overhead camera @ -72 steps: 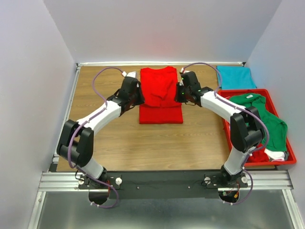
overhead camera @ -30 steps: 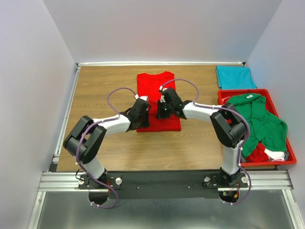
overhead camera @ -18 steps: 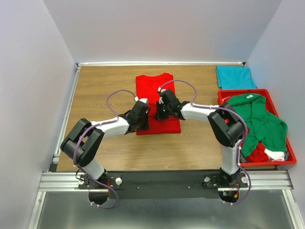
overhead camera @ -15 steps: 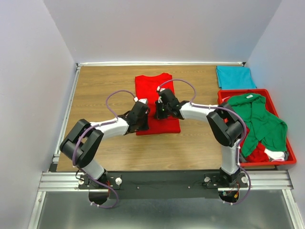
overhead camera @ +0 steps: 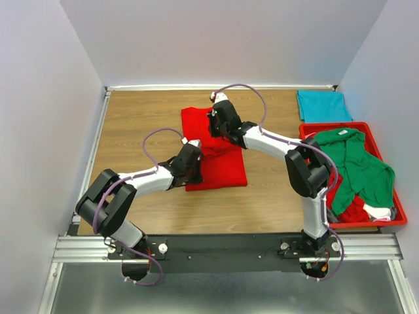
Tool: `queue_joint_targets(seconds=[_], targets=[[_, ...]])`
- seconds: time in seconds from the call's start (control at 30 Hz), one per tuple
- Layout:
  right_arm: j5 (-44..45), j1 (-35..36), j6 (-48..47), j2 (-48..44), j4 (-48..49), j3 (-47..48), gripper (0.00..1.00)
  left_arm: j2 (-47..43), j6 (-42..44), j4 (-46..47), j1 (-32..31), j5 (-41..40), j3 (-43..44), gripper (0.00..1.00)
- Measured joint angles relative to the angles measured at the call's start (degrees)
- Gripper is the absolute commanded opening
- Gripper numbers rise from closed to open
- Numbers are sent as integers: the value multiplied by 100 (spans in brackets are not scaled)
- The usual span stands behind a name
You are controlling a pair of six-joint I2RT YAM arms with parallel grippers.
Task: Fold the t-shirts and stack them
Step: Fold the tshirt
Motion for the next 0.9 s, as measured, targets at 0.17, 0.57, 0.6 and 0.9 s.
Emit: queue_joint_targets(seconds=[0.17,0.57,0.6,0.9], targets=[[-192,-13,-210,-382,133,-144,20,-90,-22,-138,-2,13,-28,14],[-1941,74,-199,-1290,243,-2334,13,-258,-122,-282,-7,15,-133,14],[-2048,101,-179,-1252,280,-2409,12,-269,-136,-286,-7,15,-142,14],[-2503,343,-46,-533,730,-2094,11,-361,-214,-302,-7,15,-208,14]])
